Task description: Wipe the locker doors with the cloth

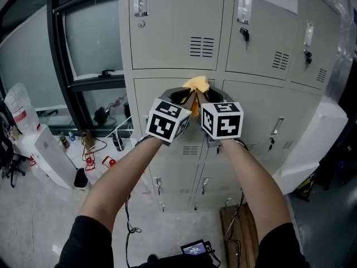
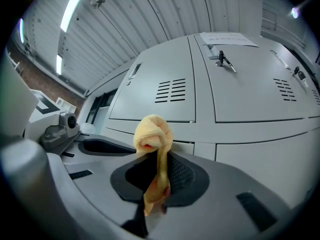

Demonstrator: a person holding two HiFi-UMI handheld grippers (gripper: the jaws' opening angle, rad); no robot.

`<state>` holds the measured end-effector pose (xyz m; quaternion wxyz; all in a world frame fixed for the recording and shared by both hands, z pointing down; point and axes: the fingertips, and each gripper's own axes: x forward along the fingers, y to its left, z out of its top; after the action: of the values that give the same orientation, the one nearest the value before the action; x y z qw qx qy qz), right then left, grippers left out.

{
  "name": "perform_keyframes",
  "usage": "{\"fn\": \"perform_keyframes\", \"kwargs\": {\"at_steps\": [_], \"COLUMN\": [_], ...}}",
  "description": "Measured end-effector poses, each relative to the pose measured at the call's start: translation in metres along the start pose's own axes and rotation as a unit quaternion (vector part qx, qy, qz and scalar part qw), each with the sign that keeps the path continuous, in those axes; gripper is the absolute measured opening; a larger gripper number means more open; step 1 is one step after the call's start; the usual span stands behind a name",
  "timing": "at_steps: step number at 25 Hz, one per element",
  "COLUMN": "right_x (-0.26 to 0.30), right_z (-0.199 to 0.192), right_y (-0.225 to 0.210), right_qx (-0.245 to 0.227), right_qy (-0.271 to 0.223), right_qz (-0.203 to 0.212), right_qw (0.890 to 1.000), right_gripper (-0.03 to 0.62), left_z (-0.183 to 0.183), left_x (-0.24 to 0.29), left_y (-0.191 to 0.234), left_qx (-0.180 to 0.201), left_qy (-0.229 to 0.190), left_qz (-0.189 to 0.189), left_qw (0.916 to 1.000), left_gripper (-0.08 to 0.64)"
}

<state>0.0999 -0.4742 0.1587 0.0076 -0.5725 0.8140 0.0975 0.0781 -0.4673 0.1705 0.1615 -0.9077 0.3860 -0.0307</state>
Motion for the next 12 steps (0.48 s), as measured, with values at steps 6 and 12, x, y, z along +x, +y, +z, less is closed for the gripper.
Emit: {"fn": "perform_keyframes", "kwargs": {"at_steps": [6,12], "right_x": [-0.009,-0.016], "right_z": [-0.003,-0.007], "right_y": [-0.022,-0.038], "right_qx": [0.000,0.006], "right_qy": [0.002,0.005], "right_qz": [-0.013,-0.023], "right_qw": [1.000,1.000], "right_gripper": [0.067,0.067], "left_z": [0.005,0.006], "left_x": [0.016,0.028], "left_y": [-0.017,-0.031], "left_qx": [-0.005,-0.005], "left_qy": [-0.002,0.003], "left_qz": [-0.011,-0.024], "left_qw": [0.9999,0.9997], "left_gripper": [0.038,0.038]}}
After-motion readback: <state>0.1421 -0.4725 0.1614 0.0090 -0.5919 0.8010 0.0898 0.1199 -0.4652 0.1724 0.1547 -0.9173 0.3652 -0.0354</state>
